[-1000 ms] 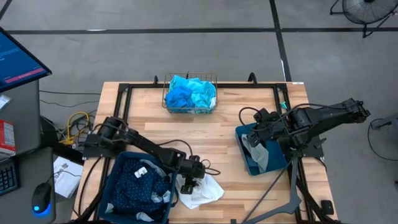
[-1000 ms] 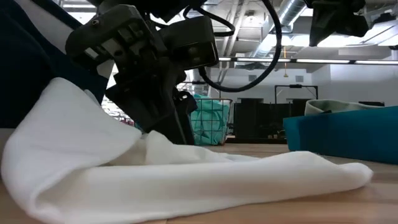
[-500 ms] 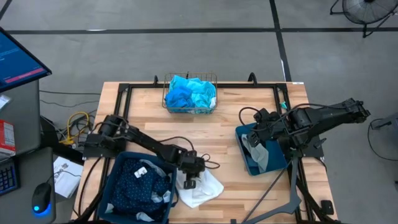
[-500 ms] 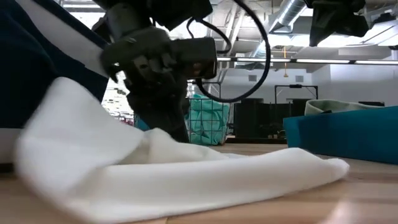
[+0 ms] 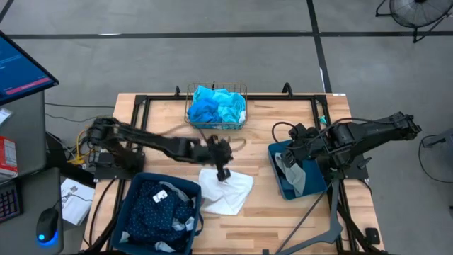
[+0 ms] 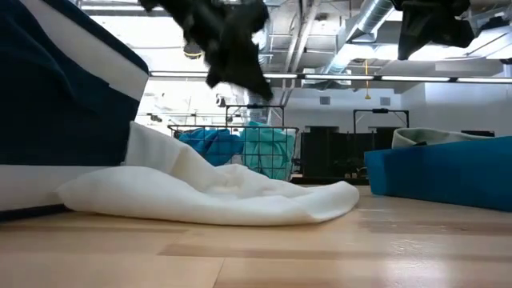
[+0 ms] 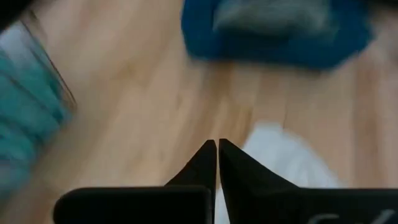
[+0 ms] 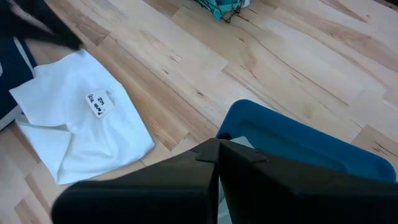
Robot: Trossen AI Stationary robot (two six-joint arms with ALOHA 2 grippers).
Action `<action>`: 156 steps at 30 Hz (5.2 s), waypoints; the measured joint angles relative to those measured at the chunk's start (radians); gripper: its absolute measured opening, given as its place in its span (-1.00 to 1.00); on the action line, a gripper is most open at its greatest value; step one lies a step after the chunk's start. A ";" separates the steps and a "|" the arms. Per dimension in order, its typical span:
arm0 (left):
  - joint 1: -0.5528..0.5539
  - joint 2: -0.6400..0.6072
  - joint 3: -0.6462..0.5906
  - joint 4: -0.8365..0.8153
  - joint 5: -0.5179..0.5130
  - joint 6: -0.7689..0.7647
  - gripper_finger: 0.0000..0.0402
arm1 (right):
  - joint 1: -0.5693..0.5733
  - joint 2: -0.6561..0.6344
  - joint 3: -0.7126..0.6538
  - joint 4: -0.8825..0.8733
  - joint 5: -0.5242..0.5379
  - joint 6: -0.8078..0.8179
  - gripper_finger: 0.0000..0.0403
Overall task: Pick & Place Cloths
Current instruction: Put the white shorts into the gold wire basket
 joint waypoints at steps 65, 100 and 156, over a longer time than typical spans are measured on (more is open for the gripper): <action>-0.103 0.379 0.007 0.110 0.190 0.046 -0.87 | 0.086 0.000 0.000 0.006 0.150 0.001 -0.59; 0.498 -0.401 0.034 0.123 0.122 0.358 -1.00 | 0.082 0.000 0.000 0.013 0.154 -0.016 -0.59; 0.556 -0.299 0.011 -0.174 0.182 0.222 -0.95 | 0.084 0.000 0.000 0.037 0.155 0.072 -0.59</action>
